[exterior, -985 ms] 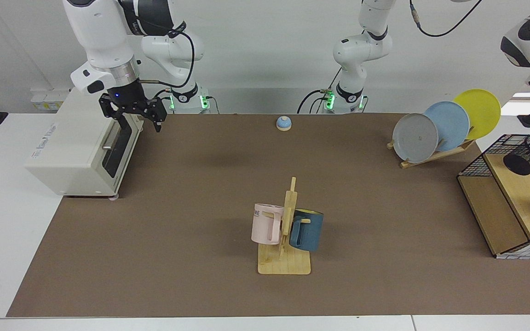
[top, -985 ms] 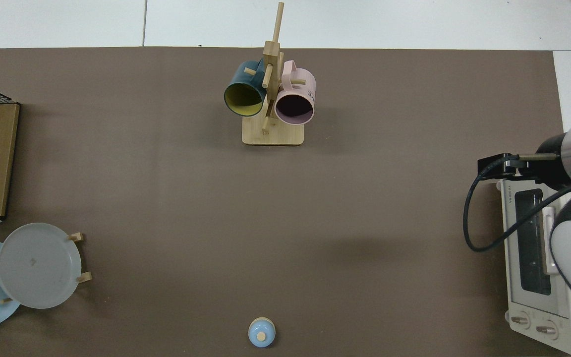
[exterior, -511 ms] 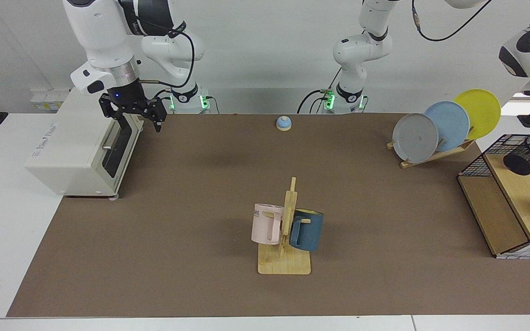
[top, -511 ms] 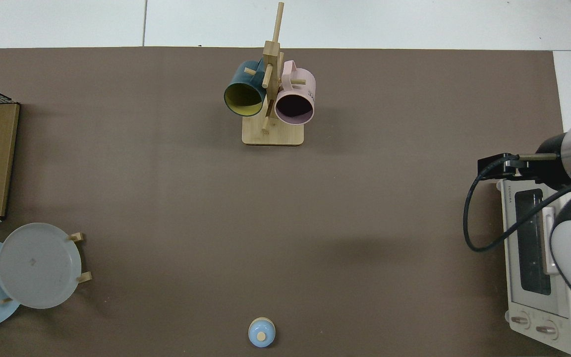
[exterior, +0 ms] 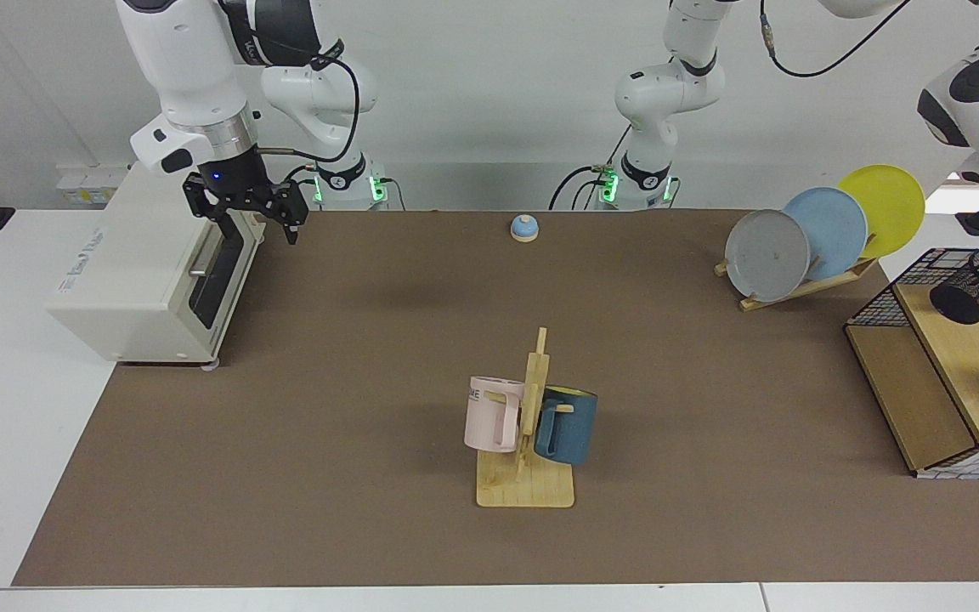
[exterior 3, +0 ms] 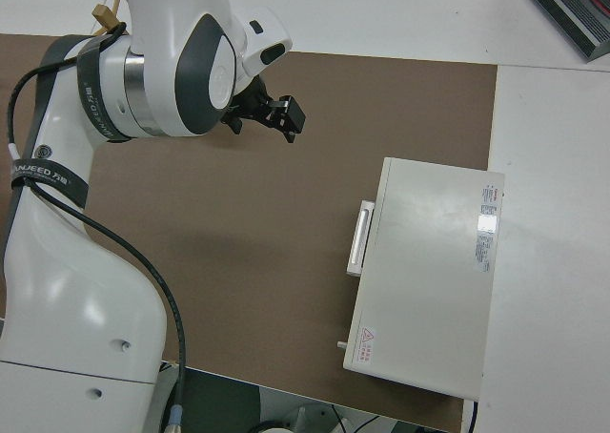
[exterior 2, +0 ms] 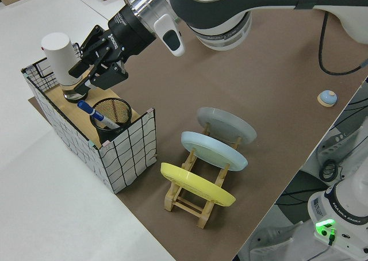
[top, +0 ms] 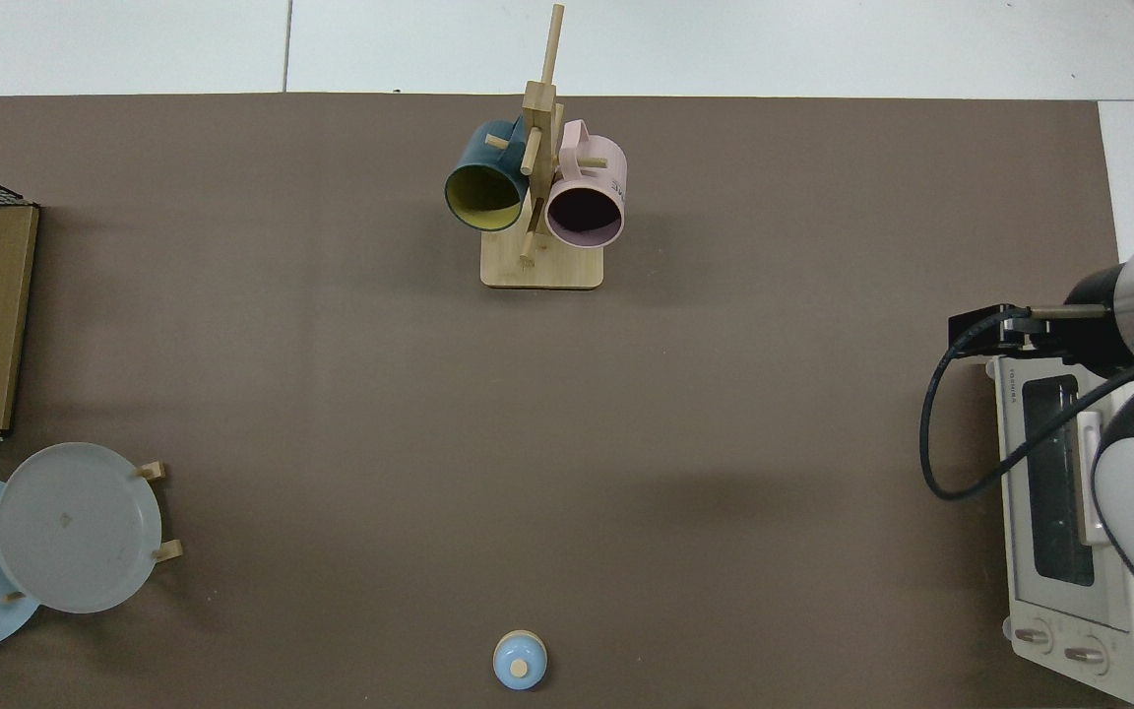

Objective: Put markers into pen holder

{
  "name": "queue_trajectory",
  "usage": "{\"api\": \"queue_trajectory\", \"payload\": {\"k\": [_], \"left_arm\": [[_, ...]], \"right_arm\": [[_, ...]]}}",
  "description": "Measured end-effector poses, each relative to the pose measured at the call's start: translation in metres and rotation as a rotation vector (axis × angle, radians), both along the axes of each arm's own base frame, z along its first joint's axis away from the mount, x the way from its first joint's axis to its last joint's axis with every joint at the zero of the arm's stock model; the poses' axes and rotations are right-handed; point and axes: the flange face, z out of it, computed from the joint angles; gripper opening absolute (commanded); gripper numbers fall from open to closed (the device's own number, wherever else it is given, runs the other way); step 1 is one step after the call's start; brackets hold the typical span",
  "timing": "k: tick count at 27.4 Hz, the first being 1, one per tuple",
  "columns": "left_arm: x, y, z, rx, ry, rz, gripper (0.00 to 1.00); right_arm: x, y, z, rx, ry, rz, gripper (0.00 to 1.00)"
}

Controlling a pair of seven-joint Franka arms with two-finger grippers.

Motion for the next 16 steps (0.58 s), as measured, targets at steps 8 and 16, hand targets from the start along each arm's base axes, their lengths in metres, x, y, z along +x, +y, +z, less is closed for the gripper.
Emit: {"api": "queue_trajectory", "payload": {"k": [8,16], "left_arm": [[0.0,0.0,0.001,0.0,-0.001,0.0,1.0],[0.006,-0.01,0.018,0.007,-0.033,-0.007,1.0]], "right_arm": [[0.0,0.0,0.0,0.0,0.0,0.0,1.0],[0.0,0.0,0.0,0.0,0.0,0.0,1.0]]}}
